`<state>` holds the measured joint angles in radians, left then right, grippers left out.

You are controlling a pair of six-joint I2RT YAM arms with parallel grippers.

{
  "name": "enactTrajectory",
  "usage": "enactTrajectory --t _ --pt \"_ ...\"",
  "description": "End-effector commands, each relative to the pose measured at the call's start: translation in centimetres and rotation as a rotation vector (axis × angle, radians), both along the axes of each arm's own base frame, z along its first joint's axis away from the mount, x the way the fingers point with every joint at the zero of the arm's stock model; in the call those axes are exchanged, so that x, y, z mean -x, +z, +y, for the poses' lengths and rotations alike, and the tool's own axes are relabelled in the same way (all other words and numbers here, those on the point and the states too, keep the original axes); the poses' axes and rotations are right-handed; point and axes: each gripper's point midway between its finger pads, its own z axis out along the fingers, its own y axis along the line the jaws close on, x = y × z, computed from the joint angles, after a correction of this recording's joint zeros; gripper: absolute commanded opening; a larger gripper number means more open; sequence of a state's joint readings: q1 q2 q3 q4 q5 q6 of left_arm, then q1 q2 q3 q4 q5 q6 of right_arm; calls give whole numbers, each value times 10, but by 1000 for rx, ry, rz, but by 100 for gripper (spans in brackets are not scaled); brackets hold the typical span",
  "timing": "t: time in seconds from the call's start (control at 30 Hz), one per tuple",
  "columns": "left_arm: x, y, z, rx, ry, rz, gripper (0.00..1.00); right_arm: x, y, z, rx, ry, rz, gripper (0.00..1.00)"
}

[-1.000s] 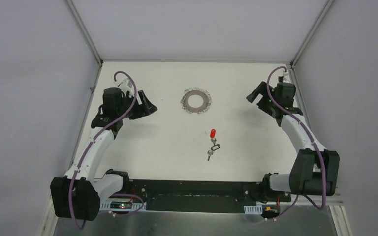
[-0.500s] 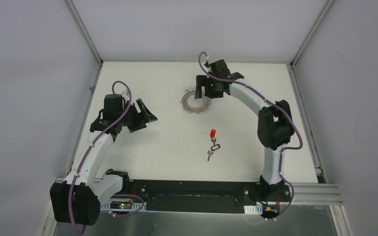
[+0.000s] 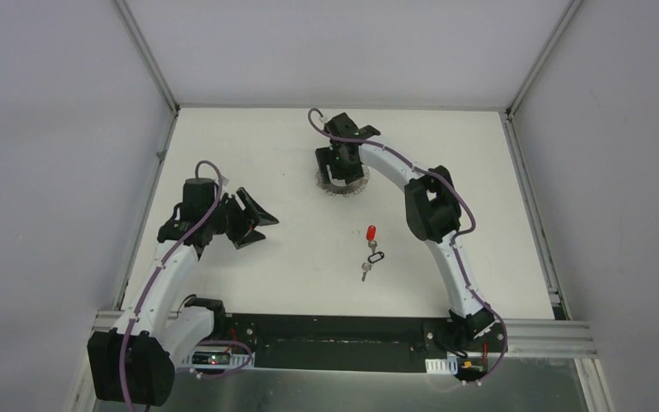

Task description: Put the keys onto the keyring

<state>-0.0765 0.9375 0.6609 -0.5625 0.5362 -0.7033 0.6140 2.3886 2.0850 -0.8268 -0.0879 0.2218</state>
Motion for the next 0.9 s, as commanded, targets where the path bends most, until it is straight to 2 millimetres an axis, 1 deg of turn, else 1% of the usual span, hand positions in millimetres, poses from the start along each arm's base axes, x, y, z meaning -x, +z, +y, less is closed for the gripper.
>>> enactTrajectory --t 0.0,0.13,0.2,0.23,0.27,0.43,0.47,0.63,0.7,0.73,0.8,0.87 --pt "4 23 -12 119 4 21 63 -8 1 -1 26 0 -15 74" --pt "6 34 -18 166 -21 26 62 -2 -13 -4 49 3 16 74" --pt "6 39 -19 173 -23 20 62 5 -16 -3 59 13 30 74" --pt "6 41 -19 175 -22 15 62 32 -10 23 -84 91 143 73" --pt "5 43 -19 176 -23 6 62 48 -6 35 -146 132 199 72" --pt "5 50 -18 170 -26 -21 62 105 1 54 -224 226 329 72" --pt "5 51 -18 167 -27 -23 62 117 0 55 -226 240 355 72" --pt "5 53 -16 142 -36 -33 63 175 11 62 -269 292 489 73" --pt "5 55 -15 126 -41 -40 63 192 17 65 -282 317 501 74" --pt "6 55 -14 114 -44 -41 63 197 22 65 -282 326 491 75" --pt "6 54 -11 92 -49 -40 63 202 35 69 -302 337 467 76" --pt "7 53 -10 75 -54 -33 63 200 53 73 -341 326 431 78"
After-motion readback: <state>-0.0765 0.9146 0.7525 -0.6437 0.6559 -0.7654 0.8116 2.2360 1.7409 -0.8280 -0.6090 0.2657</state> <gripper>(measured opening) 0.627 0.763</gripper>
